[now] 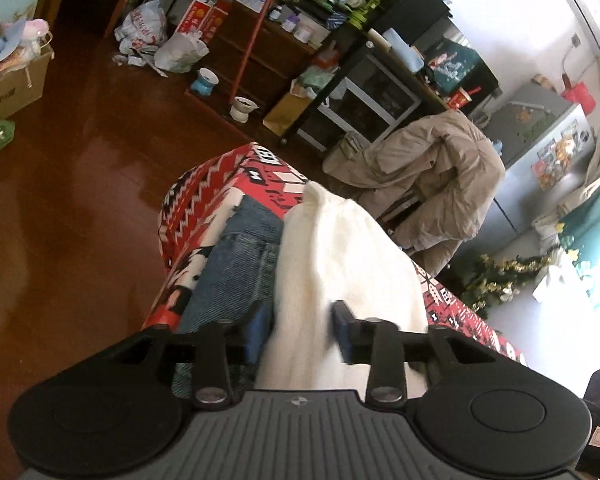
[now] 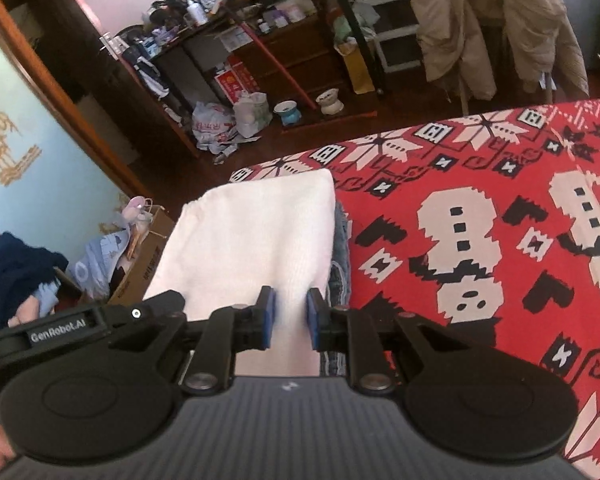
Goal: Fold clothes
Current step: 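Lift the sweater with both grippers and carry it over the folded jeans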
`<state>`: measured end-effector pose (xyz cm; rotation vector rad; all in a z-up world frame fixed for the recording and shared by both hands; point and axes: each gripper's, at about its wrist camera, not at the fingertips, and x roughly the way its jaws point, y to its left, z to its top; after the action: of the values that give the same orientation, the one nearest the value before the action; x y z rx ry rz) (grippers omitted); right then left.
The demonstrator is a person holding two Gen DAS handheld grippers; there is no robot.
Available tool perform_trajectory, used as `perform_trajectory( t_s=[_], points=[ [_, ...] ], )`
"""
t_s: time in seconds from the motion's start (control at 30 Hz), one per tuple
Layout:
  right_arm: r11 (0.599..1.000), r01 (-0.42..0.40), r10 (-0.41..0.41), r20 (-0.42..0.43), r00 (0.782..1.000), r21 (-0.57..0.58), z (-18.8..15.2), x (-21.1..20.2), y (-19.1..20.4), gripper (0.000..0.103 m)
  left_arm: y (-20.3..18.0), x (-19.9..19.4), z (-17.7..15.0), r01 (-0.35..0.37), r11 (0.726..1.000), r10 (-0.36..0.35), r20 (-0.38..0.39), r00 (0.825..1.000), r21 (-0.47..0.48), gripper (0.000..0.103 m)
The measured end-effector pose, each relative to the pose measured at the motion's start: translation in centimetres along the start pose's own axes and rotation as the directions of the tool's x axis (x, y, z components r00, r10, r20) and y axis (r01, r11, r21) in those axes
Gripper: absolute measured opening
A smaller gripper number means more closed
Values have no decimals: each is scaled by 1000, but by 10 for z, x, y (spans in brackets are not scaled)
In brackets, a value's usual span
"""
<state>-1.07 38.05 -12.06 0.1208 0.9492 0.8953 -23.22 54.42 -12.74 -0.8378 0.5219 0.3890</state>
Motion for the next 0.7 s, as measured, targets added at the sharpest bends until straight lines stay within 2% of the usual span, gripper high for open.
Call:
perform_trajectory(
  t_s=[0.1,0.2,0.33,0.43,0.5,0.63,0.7],
  points=[
    [999,-40,40,0,999,6,-3,-6,-9,24,4,-14,-5,-4,1000,4,19,1000,6,42],
    [996,-78,78,1,997,-42,-9,-17,-15,24,4,-32,-9,-30,999,29,42,999,24,42],
    [975,-140,146,21,989,-170,-8,-38,-18,19,-2,-59,-9,-55,997,49,109,993,53,25],
    [932,-223,234,3,972,-286,10,-42,-19,18,-16,-74,-4,-17,998,6,161,987,66,17],
    [899,-273,278,-37,960,-343,23,-37,-17,18,-29,-73,-3,24,999,-31,168,985,47,17],
    [806,-396,384,-120,916,-440,39,-23,-5,18,-43,-57,-15,22,998,-10,213,977,-53,16],
    [759,-448,411,-186,892,-473,43,-10,7,18,-40,-53,-30,22,987,16,239,971,-157,8]
  ],
)
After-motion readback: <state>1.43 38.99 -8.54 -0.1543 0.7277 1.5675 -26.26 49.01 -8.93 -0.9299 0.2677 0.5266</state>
